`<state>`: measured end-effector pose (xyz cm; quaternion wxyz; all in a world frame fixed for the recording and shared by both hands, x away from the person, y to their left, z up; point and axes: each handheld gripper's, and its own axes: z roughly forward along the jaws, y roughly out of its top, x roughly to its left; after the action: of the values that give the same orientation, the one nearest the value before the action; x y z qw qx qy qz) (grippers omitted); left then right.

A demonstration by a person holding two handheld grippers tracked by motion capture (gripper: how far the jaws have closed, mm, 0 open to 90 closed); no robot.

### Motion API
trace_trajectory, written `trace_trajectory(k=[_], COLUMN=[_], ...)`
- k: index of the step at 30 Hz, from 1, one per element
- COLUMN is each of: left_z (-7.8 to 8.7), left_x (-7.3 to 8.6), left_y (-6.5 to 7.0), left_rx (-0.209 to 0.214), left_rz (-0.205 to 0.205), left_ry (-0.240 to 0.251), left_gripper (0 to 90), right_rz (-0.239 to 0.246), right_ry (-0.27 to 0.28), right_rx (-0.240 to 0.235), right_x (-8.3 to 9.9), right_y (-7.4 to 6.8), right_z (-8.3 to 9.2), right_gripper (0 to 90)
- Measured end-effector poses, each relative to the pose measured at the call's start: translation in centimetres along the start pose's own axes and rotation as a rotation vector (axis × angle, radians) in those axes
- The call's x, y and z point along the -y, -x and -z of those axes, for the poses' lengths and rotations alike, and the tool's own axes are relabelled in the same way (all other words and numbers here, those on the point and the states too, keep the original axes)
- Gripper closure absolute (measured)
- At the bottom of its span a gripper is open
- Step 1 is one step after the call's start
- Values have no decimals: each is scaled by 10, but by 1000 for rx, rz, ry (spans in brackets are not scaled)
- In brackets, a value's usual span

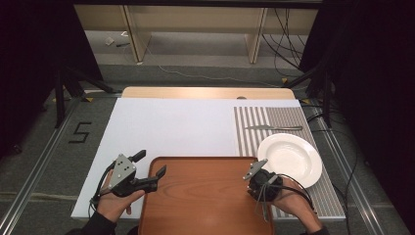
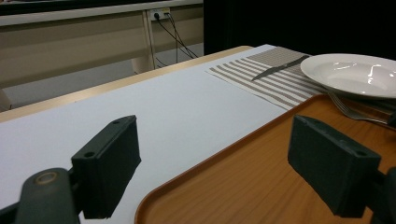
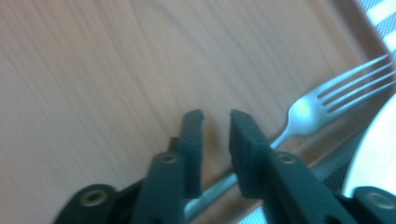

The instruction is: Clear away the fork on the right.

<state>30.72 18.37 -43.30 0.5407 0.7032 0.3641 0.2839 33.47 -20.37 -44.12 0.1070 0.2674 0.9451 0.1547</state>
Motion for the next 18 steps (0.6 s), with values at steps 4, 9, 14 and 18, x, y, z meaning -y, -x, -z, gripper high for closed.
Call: trace_trajectory(k=[4, 9, 14, 18], left_z=[0, 0, 0, 0], left_x=[0, 0, 0, 0], left_y=[0, 0, 0, 1], left_rx=[0, 2, 2, 7], left_rz=[-1, -1, 2, 9], left_ry=[0, -1, 1, 3], left_gripper=[165, 165, 165, 165], right_rz=[-15, -55, -92, -133], right_ry=[55, 154, 289, 388], right_rx=[-22, -50, -56, -59], right_x=[-2, -4, -6, -6], right_y=[-2, -2, -2, 0], right_z=[3, 8, 17, 22], right_gripper=[580, 452, 381, 368])
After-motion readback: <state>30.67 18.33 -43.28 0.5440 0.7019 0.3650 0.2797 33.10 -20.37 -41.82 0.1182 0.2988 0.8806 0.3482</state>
